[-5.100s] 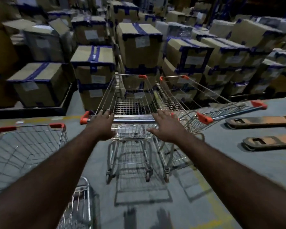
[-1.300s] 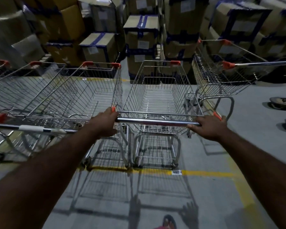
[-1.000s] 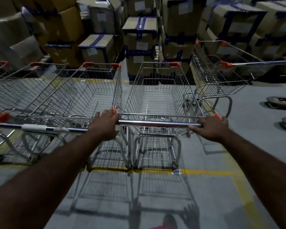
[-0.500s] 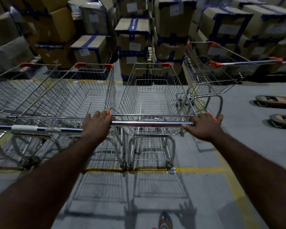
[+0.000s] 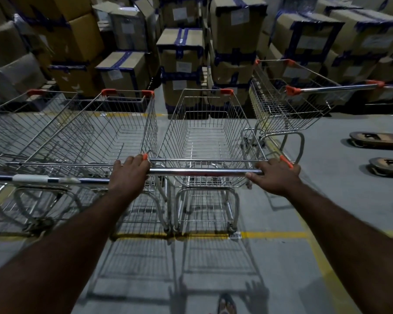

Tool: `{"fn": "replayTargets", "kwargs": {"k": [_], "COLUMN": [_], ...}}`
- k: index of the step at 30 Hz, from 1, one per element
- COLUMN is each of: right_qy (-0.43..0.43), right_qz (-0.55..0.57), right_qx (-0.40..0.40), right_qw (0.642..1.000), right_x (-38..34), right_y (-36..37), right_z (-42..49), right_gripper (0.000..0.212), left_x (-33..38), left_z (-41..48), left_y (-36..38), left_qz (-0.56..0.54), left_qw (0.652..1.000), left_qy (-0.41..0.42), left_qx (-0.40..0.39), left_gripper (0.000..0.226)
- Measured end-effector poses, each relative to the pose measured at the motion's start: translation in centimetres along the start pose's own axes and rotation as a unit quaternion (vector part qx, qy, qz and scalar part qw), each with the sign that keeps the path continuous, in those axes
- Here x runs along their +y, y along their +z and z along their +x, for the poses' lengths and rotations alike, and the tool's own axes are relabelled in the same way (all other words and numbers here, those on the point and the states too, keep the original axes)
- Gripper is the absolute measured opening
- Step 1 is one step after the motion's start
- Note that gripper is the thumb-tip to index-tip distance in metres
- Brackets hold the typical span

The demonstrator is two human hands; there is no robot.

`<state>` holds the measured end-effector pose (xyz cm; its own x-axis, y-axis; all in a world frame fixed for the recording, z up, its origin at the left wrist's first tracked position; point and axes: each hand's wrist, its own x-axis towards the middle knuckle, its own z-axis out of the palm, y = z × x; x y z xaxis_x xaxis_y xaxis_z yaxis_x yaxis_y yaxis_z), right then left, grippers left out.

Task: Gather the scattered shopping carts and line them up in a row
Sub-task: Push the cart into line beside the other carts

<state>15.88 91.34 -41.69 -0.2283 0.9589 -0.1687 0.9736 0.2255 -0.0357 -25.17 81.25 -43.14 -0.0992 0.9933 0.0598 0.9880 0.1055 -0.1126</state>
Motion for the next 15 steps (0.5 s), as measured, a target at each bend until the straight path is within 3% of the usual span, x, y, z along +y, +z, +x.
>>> {"fn": "replayTargets", "kwargs": {"k": [7, 15], "right_qy": [0.001, 0.004], "right_qz": [0.006, -0.006], "right_qx": [-0.002, -0.006], "right_qw": [1.0, 1.0], "right_x": [-0.23, -0.73], "right_y": [-0.12, -0.29], "right_z": [0.0, -0.27], "right_gripper": [0.104, 0.084], "left_x": [-0.13, -0.3], "left_z": [0.28, 0.41], "left_y": [-0.03, 0.29], "left_qz": [-0.029, -0.033], "left_qw": [1.0, 0.999], "left_qy": [-0.008, -0.018], "left_qx": [-0.01, 0.001], "left_gripper": [0.038, 0.038]}}
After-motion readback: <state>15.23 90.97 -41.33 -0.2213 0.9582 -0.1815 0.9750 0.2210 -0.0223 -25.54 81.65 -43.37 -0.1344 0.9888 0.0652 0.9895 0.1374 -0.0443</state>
